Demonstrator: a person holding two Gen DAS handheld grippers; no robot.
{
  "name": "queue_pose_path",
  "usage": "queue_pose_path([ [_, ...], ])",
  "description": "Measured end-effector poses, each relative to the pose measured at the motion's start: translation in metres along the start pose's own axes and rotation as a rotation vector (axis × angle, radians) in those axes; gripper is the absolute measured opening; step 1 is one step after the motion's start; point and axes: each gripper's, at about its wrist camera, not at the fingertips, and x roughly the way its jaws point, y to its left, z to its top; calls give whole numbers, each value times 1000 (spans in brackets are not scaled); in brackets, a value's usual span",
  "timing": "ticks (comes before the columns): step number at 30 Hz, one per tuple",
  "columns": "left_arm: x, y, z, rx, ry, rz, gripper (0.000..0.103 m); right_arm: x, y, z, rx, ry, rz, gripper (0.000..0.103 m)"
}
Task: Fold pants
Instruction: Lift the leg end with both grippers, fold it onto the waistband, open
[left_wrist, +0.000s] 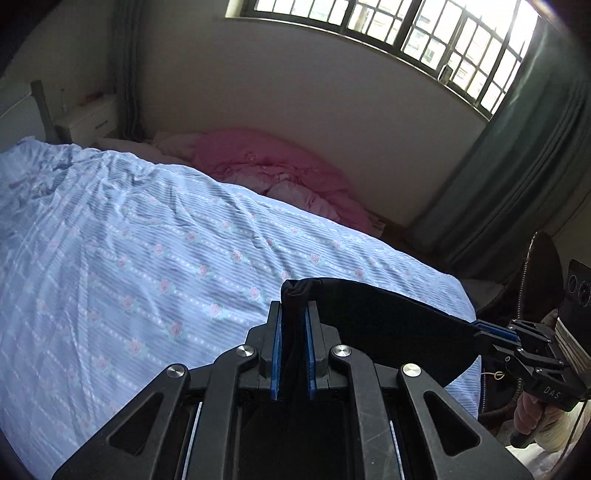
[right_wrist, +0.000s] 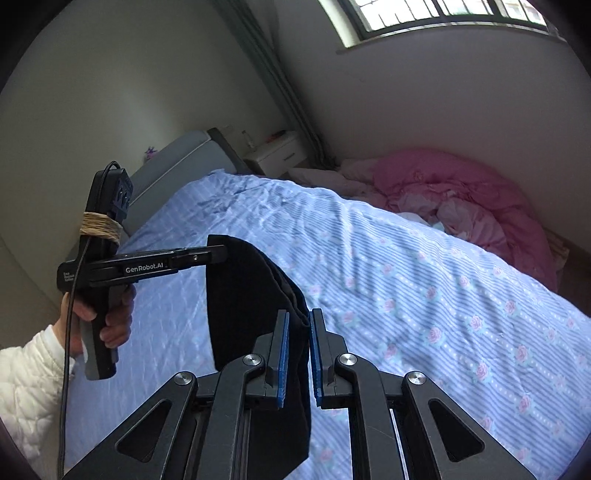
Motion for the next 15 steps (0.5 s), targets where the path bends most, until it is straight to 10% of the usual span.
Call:
queue_pose_path([
  [15,-154,82,-243,-271,59,191,12,-37,247,-184,-500,287,226,11],
])
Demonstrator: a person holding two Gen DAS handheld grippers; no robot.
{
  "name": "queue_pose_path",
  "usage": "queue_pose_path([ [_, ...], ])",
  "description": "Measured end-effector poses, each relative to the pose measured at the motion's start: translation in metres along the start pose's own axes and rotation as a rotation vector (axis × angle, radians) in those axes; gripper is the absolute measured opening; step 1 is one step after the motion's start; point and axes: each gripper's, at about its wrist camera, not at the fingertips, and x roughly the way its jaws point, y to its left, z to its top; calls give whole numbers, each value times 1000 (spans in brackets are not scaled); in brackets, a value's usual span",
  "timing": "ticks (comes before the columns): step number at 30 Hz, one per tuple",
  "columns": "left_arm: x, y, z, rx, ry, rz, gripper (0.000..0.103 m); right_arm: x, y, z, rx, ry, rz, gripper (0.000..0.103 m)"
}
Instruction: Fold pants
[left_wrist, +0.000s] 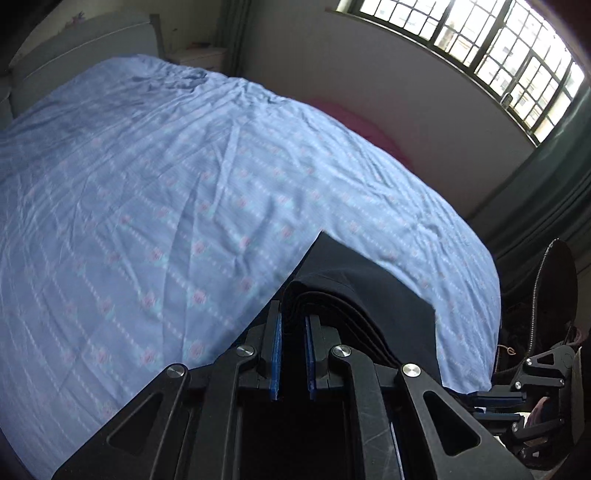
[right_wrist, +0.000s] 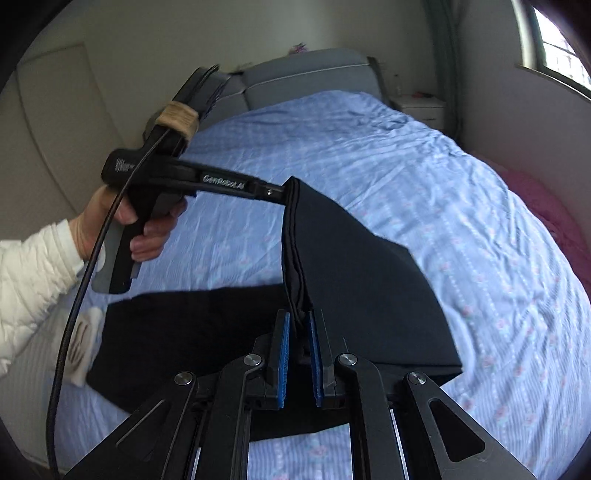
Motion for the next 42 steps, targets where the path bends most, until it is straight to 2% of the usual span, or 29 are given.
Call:
queue_pose_path([
  [5,12,44,-55,-139,48,38,12,51,61,-27,-137,147,10,11],
  [11,17,77,-102,-233,93,89,13,89,85,-40,-200,229,48,11],
  [14,16,87,-114,-249,110,163,20,109,100,-50,-244,264,52,11],
  [16,10,95,-123,-271,110,178,33,120,109,-57,-259,292,62,12],
  [18,-2,103,-130,-305,101,201,40,131,110,-59,-248,325,81,14],
  [20,-17,109,-140,-336,93,248,42,138,112,-61,-227,355,121,15],
  [21,-27,110,-146,-348,85,275,44,139,116,-62,-220,372,137,22],
  [22,-37,110,-152,-355,81,302,46,137,119,-61,-220,375,156,33],
  [23,-48,109,-160,-364,71,331,48,133,122,-62,-222,371,171,37],
  [24,-60,106,-169,-376,60,360,53,130,124,-61,-226,365,178,38],
  [26,-83,96,-187,-410,33,388,54,115,128,-59,-224,354,177,42],
  [28,-106,82,-206,-450,16,428,64,98,128,-59,-207,346,187,51],
  [31,-139,51,-237,-507,-16,480,69,67,132,-58,-187,318,183,61],
  [34,-166,21,-264,-585,-32,495,74,36,133,-55,-174,295,186,65],
  [37,-190,-14,-286,-623,-38,547,79,2,132,-56,-181,275,190,68],
  [42,-223,-70,-318,-674,-62,631,81,-48,128,-57,-194,244,232,71],
])
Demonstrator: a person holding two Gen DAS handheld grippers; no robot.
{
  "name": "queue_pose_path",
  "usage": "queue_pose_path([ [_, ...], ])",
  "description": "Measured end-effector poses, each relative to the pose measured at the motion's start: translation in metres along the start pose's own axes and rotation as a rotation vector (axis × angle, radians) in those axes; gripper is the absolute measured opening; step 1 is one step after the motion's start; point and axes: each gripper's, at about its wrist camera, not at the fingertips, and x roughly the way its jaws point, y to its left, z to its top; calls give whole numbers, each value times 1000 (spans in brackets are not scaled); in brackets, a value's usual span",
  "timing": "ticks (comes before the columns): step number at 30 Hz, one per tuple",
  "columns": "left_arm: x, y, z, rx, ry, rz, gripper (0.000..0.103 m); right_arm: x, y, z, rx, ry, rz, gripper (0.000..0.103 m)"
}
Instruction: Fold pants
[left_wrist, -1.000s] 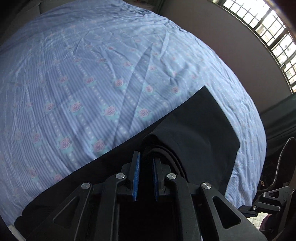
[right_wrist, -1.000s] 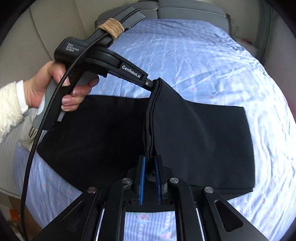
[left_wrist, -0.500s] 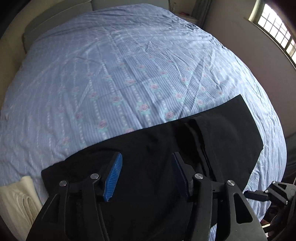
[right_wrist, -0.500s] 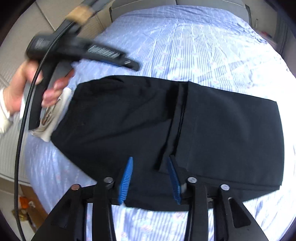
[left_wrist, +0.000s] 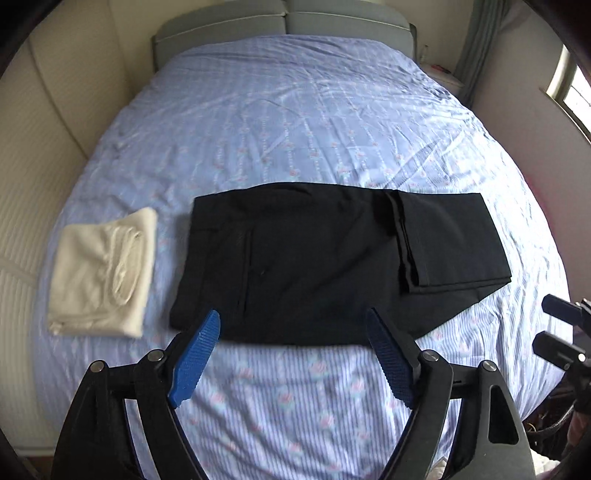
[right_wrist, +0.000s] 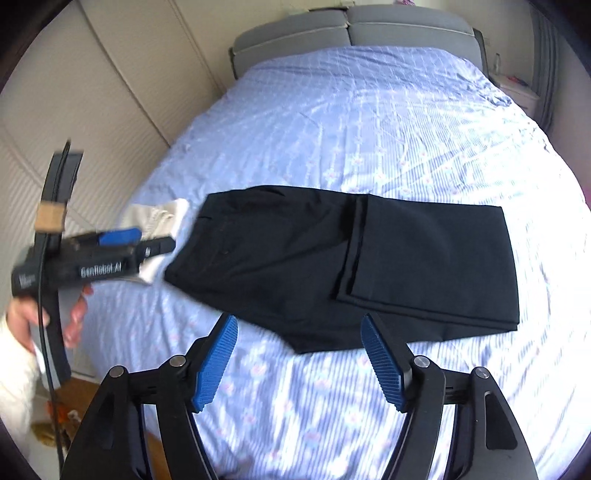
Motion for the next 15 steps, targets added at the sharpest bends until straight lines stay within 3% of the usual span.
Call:
queue_pose_path([
  [6,-55,2,-43,-83,-45,78,84,-37,14,-20,-61,-32,77,71],
  [11,-72,10,-54,-52,-65,53,85,-52,30,-30,-67,-34,98,71],
  [15,-68,30,-55,-6,-113,22,87,-52,54,-30,-80,-50,56,71],
])
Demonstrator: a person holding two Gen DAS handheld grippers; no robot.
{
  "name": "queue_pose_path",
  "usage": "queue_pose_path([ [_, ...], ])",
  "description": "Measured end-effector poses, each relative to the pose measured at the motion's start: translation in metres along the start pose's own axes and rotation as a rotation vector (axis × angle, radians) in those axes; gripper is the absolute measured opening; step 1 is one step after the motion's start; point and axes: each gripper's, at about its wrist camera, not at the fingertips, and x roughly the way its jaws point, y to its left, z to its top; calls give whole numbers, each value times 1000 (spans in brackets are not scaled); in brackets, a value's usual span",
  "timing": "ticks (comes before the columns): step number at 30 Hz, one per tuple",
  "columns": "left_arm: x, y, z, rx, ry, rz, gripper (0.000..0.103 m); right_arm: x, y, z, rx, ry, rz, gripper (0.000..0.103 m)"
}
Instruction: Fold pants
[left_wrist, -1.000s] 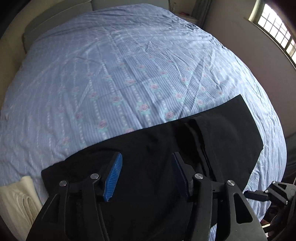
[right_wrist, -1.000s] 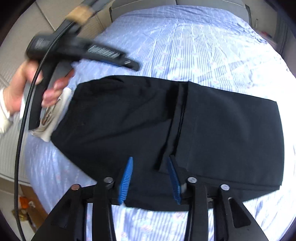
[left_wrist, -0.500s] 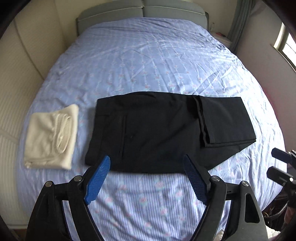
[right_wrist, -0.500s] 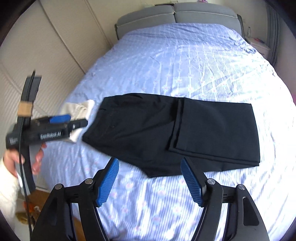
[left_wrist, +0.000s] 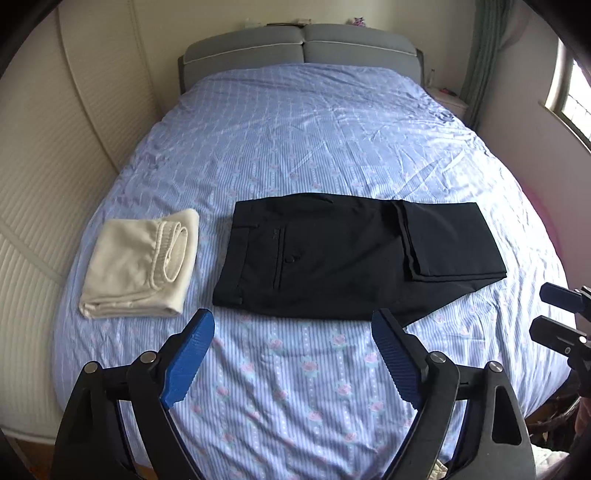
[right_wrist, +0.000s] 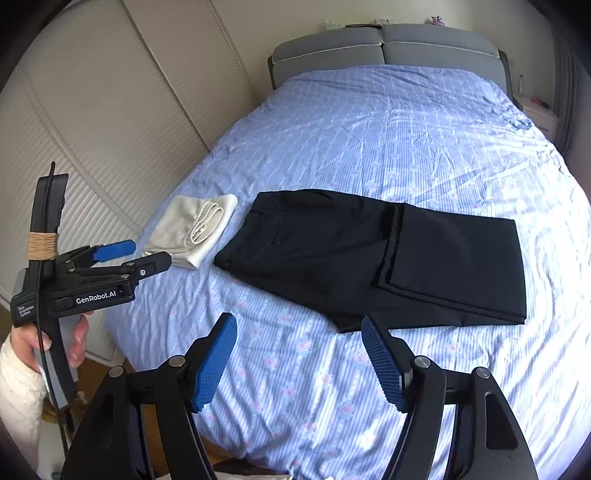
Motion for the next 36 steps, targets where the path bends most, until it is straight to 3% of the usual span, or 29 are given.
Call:
queue_pose_path([
  [6,25,65,-2,72,7,-121,87,12,42,0,139,-19,-103,71],
  [13,65,145,-1,93,60,-298,87,54,88,3,288,7,-191,71],
  [17,99,170,5,68,80,-391,83,81,110,18,277,53,-228,71],
  [19,120,178,10,51,101,-446,73,96,121,29,247,74,-250,71],
  [22,157,187,21,28,160,-498,68,124,132,46,212,108,-261,71],
  [28,230,191,36,7,279,-511,62,177,146,74,159,168,-289,71],
  [36,318,194,51,-133,418,-542,52,233,148,98,116,248,-281,71],
])
